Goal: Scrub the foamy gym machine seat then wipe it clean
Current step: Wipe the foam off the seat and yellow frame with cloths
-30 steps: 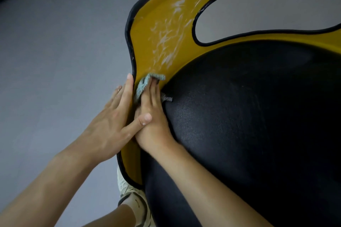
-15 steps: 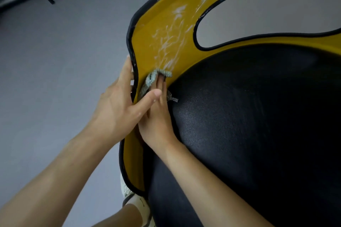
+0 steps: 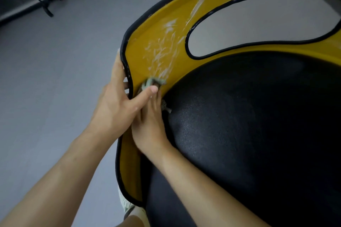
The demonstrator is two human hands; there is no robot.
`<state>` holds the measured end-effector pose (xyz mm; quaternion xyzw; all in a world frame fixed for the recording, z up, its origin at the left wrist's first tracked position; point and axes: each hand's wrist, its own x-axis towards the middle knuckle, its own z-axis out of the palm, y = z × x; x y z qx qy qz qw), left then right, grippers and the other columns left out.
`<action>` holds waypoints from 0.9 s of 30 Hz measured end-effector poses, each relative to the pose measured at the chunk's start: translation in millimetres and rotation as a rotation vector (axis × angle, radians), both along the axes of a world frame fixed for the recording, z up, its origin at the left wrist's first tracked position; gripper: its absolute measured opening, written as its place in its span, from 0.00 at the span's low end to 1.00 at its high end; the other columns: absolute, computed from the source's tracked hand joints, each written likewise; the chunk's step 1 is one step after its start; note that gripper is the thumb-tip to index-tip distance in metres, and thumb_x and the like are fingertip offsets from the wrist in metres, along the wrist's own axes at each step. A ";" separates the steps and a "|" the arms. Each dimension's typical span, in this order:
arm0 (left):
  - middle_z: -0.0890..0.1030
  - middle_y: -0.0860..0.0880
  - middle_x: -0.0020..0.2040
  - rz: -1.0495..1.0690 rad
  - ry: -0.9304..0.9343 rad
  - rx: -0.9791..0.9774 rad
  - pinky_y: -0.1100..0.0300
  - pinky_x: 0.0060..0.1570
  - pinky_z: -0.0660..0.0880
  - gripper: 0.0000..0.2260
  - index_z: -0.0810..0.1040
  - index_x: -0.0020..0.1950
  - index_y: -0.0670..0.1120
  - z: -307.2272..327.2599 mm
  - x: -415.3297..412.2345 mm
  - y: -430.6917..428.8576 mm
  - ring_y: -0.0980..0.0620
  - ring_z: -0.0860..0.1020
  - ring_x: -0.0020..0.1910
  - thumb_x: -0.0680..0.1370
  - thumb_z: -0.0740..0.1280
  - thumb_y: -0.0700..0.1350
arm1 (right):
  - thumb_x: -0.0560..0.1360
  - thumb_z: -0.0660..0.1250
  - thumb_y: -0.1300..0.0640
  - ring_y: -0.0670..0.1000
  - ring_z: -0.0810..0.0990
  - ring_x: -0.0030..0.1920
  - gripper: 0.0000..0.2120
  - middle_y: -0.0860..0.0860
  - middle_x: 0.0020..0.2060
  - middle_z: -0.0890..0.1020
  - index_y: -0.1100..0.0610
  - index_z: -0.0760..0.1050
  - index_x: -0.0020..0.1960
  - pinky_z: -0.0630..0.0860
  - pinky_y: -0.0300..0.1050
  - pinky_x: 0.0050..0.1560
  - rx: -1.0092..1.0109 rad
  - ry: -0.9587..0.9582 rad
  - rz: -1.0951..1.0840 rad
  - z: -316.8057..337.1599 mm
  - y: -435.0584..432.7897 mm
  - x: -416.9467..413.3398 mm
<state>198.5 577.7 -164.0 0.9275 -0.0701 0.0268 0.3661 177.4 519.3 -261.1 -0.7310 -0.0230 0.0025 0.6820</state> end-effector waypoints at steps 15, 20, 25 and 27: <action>0.49 0.88 0.62 -0.094 -0.093 0.213 0.73 0.57 0.66 0.47 0.40 0.82 0.61 15.9 12.0 -8.8 0.79 0.66 0.60 0.77 0.73 0.51 | 0.85 0.54 0.62 0.49 0.33 0.80 0.32 0.48 0.82 0.39 0.54 0.42 0.83 0.46 0.55 0.81 -0.061 -0.080 0.029 -3.0 -2.9 -4.1; 0.50 0.87 0.63 -0.127 -0.091 0.229 0.54 0.69 0.71 0.48 0.41 0.81 0.63 22.7 14.3 -9.6 0.63 0.65 0.73 0.75 0.73 0.53 | 0.86 0.54 0.59 0.46 0.30 0.79 0.32 0.44 0.79 0.34 0.53 0.38 0.83 0.43 0.53 0.81 -0.070 -0.079 -0.046 1.3 -10.4 16.8; 0.61 0.64 0.78 -0.123 -0.046 0.221 0.42 0.67 0.74 0.49 0.40 0.80 0.67 30.8 11.1 -7.2 0.49 0.71 0.73 0.72 0.73 0.57 | 0.85 0.52 0.62 0.45 0.36 0.81 0.32 0.42 0.82 0.39 0.49 0.41 0.83 0.47 0.53 0.81 0.043 -0.060 -0.028 -5.3 18.4 -34.1; 0.61 0.60 0.80 -0.115 -0.045 0.200 0.41 0.68 0.73 0.49 0.40 0.80 0.68 31.5 9.6 -7.7 0.48 0.71 0.73 0.72 0.73 0.57 | 0.84 0.52 0.61 0.43 0.37 0.81 0.32 0.36 0.79 0.39 0.46 0.41 0.82 0.46 0.53 0.81 0.060 -0.046 0.002 -8.8 25.6 -60.1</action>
